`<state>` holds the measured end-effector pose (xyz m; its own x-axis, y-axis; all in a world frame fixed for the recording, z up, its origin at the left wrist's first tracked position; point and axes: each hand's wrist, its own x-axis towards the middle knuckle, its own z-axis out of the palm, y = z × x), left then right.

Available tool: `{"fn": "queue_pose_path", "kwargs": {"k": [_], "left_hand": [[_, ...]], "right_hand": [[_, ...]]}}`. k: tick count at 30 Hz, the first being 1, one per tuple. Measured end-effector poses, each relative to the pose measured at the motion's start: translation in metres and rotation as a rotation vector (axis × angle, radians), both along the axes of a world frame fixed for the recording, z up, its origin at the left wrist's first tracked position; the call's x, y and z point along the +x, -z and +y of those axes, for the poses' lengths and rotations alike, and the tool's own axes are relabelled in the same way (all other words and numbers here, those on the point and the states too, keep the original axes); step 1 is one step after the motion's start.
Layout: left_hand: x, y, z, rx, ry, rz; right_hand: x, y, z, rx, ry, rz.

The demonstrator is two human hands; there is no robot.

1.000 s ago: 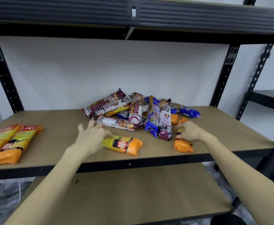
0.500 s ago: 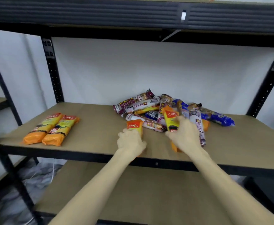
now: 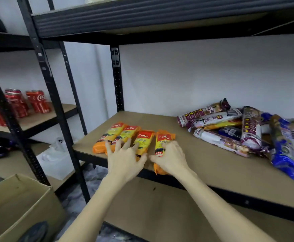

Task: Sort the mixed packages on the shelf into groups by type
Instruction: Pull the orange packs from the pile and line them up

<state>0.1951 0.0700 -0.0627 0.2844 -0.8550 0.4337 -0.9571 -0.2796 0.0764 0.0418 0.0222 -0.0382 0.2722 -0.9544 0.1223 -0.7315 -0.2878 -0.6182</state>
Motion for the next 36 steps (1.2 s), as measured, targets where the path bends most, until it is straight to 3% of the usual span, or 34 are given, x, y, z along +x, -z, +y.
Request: {"fn": "queue_pose_path", "kwargs": {"k": [9,16,20,23,26,29,32,36], "left_hand": [[0.030,0.019,-0.012,-0.119,-0.021,0.120],[0.044,0.019,-0.019,-0.107,-0.039,0.069],[0.038,0.007,-0.017,-0.022,-0.025,0.140],[0.019,-0.008,-0.019,-0.111,0.037,0.170],[-0.030,-0.021,-0.030,-0.272,0.178,0.153],[-0.105,-0.033,-0.045,-0.319,0.323,0.167],[-0.187,-0.036,-0.063,-0.272,0.473,0.130],[-0.276,-0.035,-0.099,-0.107,0.557,0.208]], "right_hand": [[0.050,0.017,-0.003,-0.115,0.127,-0.064],[0.093,0.013,-0.005,-0.039,0.165,-0.053],[0.080,0.006,-0.006,0.053,0.054,-0.131],[0.041,-0.009,-0.005,0.078,-0.055,-0.237],[-0.027,-0.020,-0.014,-0.112,0.023,-0.179],[-0.119,-0.022,-0.024,-0.365,0.255,-0.083],[-0.209,-0.016,-0.024,-0.524,0.595,0.161],[-0.276,-0.005,-0.031,-0.292,0.780,0.400]]}}
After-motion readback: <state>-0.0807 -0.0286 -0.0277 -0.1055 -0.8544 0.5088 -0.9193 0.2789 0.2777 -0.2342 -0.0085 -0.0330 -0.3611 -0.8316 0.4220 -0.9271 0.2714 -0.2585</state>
